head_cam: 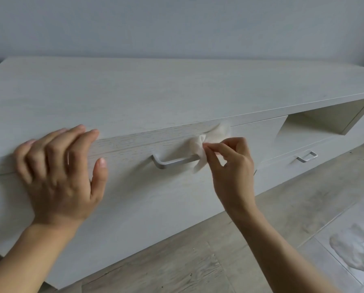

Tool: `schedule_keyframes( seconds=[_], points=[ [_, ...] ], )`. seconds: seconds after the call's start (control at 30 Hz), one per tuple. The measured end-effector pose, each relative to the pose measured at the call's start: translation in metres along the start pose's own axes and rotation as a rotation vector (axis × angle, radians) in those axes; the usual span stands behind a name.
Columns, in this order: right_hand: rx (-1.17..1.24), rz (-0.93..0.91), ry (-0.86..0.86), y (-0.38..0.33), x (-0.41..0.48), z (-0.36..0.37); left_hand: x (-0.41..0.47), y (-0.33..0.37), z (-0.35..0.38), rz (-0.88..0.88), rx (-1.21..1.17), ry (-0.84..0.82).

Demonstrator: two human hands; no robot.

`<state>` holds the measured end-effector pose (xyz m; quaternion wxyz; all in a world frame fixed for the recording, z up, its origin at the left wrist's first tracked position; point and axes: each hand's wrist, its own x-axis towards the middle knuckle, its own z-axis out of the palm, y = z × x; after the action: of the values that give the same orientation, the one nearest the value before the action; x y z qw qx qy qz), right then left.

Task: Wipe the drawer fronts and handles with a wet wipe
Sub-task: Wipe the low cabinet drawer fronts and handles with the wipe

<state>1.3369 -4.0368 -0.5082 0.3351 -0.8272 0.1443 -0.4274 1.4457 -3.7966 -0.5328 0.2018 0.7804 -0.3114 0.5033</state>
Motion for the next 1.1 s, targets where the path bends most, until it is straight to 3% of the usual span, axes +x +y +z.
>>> schedule_keyframes(
  seconds=[0.23, 0.43, 0.6, 0.77, 0.87, 1.1],
  points=[
    [0.024, 0.020, 0.033, -0.006, -0.016, 0.020, 0.001, 0.001, 0.002, -0.005, -0.033, 0.000],
    [0.012, -0.151, 0.129, -0.005, -0.018, 0.018, -0.004, -0.007, 0.010, -0.055, -0.063, -0.010],
    [0.140, -0.023, 0.101, -0.009, -0.025, 0.035, -0.003, -0.002, 0.008, -0.049, -0.052, -0.004],
    [0.122, -0.279, 0.218, 0.003, -0.028, 0.039, -0.001, -0.001, 0.004, -0.014, -0.024, 0.004],
    [0.101, -0.380, 0.194, 0.010, -0.021, 0.033, -0.003, -0.002, 0.005, -0.028, -0.023, 0.000],
    [0.079, -0.166, 0.068, 0.017, -0.012, 0.031, -0.002, -0.002, 0.005, -0.015, 0.005, 0.002]
  ],
)
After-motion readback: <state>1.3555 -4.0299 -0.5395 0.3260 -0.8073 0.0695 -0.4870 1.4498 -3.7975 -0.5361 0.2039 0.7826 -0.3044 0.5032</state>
